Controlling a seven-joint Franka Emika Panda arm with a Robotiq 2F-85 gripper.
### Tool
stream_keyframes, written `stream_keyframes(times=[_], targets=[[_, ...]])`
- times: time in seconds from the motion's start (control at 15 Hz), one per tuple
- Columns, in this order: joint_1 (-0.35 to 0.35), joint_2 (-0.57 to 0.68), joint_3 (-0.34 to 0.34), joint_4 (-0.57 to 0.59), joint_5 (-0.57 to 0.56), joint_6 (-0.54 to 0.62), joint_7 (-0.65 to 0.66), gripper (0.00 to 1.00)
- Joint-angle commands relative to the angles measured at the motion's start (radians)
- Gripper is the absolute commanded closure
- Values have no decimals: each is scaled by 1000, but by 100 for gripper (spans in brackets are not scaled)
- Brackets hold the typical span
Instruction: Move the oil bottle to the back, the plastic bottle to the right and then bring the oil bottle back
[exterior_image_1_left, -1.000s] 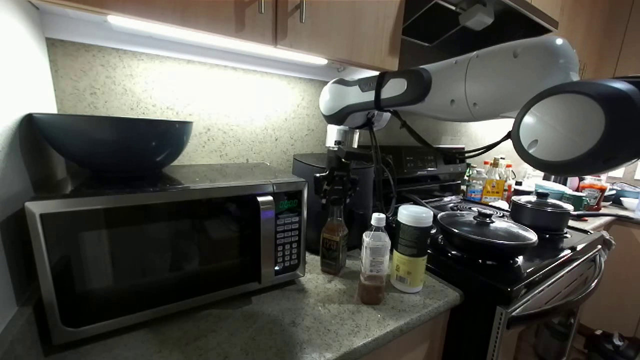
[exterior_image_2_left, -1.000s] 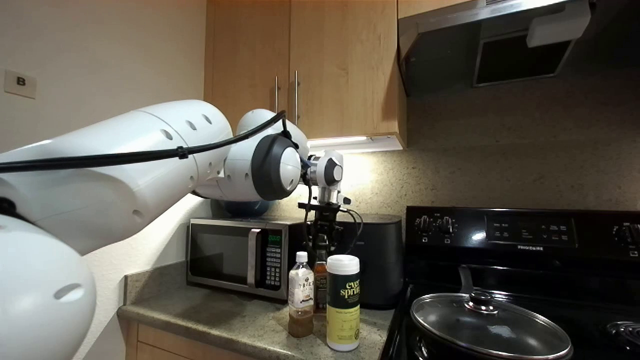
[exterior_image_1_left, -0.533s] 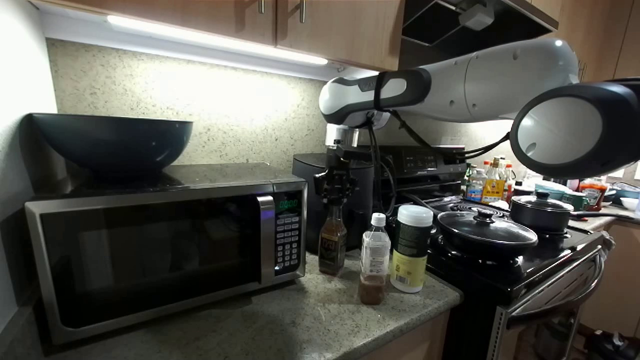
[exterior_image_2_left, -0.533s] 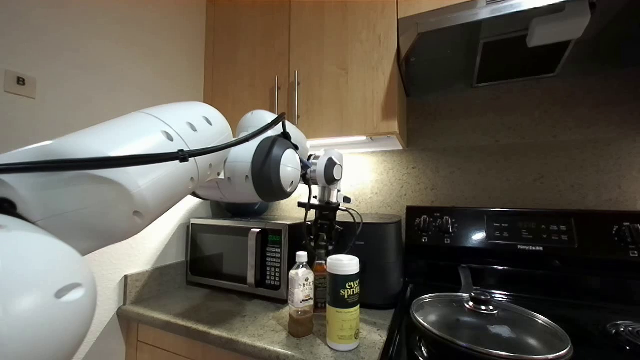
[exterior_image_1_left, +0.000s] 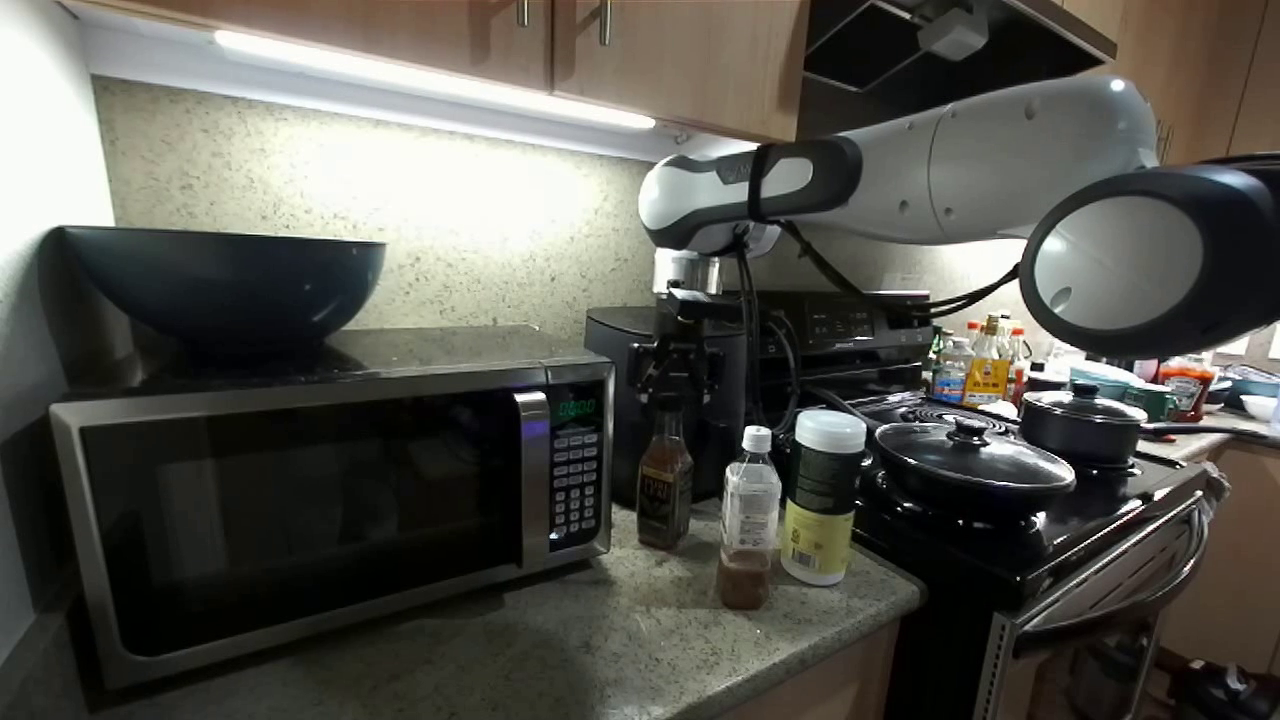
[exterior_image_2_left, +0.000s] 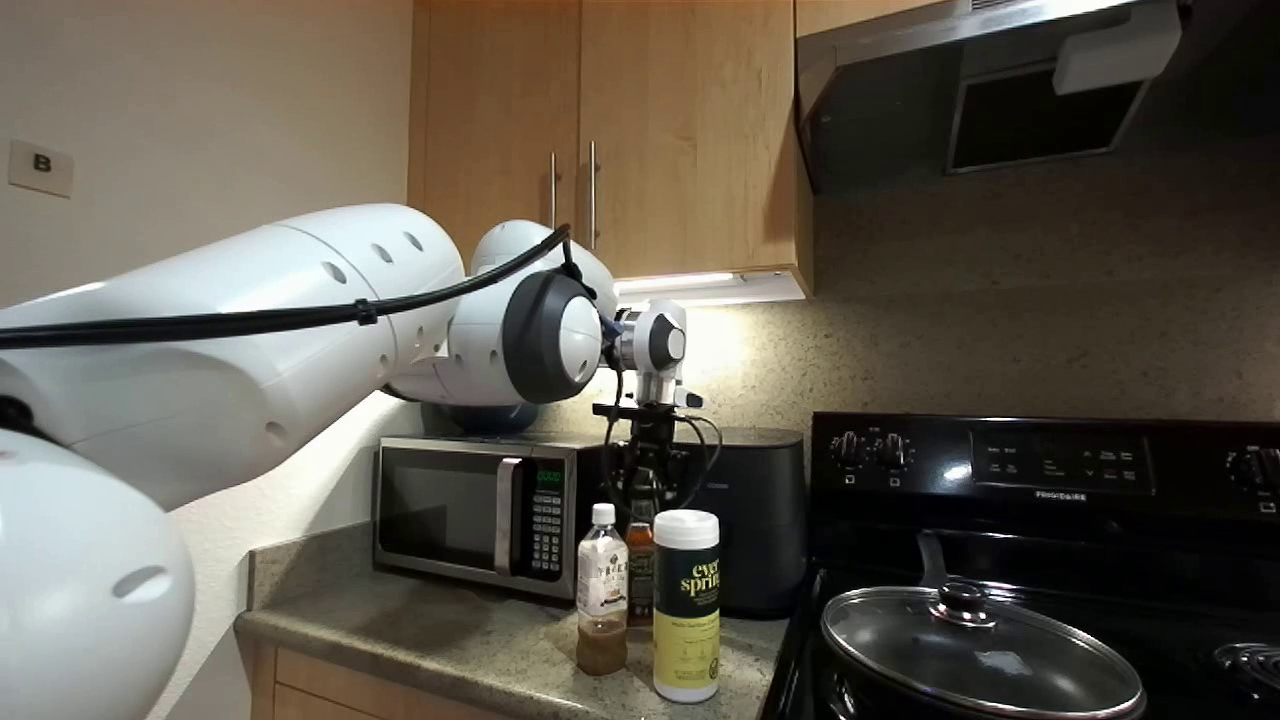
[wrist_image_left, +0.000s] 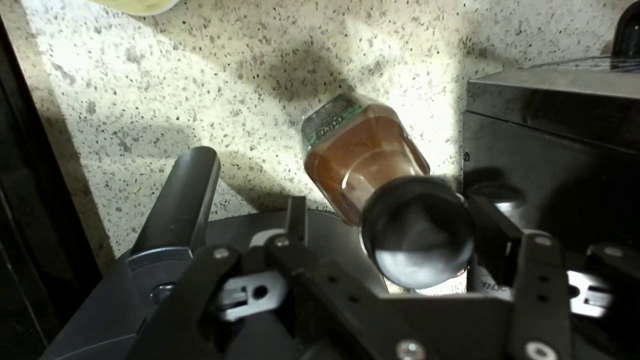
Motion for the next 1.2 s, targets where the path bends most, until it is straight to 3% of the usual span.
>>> stream_keyframes(times=[0.0,0.4,0.47,0.6,1.13], targets=[[1,-22,2,-11,11,-54,42,0],[2,-22,10,-14,13,-85,40,0],[1,-22,11,-13,12,-86,33,25],[0,-21,13,-12,12,-89,23,33],[6,-23,16,-14,0,-93,-12,84]])
